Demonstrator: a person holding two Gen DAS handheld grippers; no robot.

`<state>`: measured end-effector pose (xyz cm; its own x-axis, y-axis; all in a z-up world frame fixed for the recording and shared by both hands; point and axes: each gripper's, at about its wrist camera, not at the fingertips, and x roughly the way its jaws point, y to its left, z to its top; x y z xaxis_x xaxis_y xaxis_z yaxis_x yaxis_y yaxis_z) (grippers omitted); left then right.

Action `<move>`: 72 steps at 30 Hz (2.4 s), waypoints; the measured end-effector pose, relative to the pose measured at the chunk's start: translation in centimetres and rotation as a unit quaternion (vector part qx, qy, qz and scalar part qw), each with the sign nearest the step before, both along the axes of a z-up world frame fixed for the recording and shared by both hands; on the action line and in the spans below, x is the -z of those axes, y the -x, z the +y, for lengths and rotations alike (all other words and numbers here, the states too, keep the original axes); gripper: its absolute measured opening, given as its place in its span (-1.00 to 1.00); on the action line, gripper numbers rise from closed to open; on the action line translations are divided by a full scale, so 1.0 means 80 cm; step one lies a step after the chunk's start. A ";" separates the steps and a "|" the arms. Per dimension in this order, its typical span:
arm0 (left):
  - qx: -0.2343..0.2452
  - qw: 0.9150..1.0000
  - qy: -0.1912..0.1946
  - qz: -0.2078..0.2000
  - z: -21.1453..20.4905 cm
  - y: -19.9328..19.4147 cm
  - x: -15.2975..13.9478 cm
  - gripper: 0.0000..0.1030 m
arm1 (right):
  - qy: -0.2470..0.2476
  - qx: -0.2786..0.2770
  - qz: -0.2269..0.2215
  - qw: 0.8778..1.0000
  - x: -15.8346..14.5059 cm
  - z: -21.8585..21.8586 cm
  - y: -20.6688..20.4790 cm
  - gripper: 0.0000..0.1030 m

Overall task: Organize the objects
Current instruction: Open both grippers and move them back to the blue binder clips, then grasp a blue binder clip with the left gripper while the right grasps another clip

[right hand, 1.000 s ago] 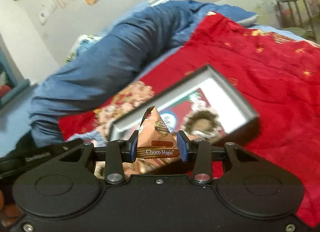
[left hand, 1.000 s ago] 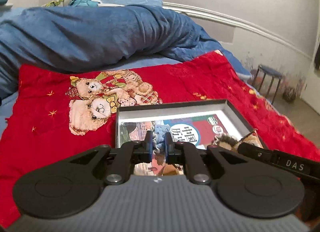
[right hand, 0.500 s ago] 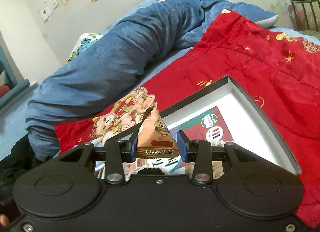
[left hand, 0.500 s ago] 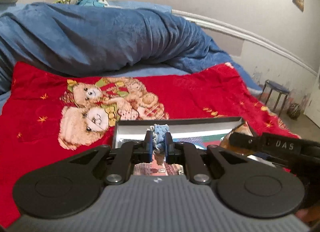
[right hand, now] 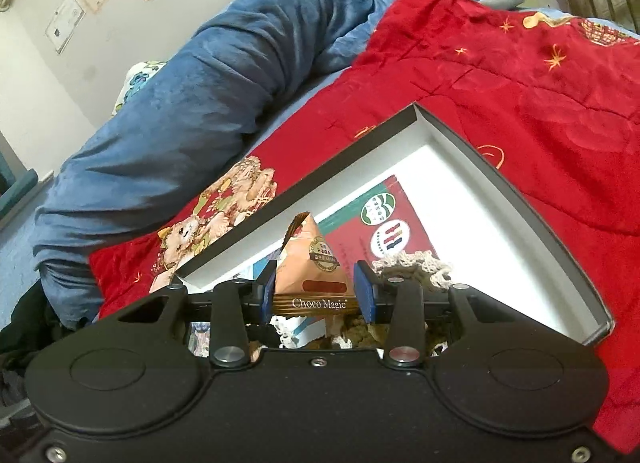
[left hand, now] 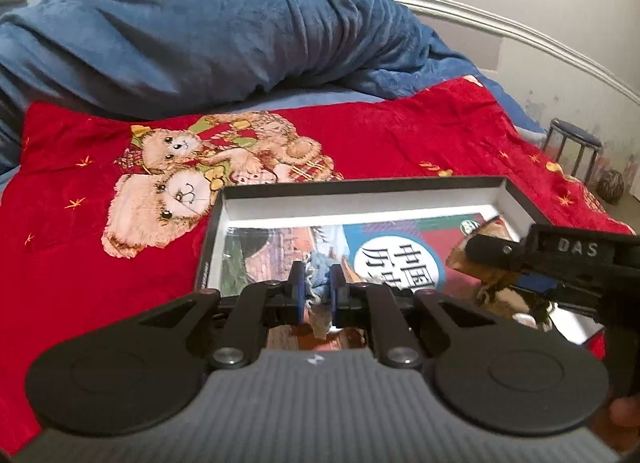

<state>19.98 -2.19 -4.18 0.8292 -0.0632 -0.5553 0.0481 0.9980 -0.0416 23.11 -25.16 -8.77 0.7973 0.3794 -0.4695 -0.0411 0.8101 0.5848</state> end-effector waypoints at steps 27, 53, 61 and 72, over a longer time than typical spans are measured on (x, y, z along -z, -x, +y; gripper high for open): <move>0.214 0.972 -0.027 -0.090 -0.094 0.169 -0.035 0.65 | 0.058 0.156 -0.015 0.986 -0.113 -0.082 0.253 0.67; 0.218 0.970 -0.103 0.012 -0.144 0.152 0.033 -0.52 | 0.056 0.143 0.021 0.988 -0.087 -0.090 0.239 0.65; 0.117 0.983 -0.142 -0.002 -0.091 0.157 0.004 -0.52 | 0.064 0.050 0.033 0.996 -0.057 -0.045 0.192 0.62; 0.076 0.994 -0.078 0.028 -0.055 0.128 -0.007 -0.51 | 0.196 0.016 0.091 0.976 -0.002 0.021 0.147 0.26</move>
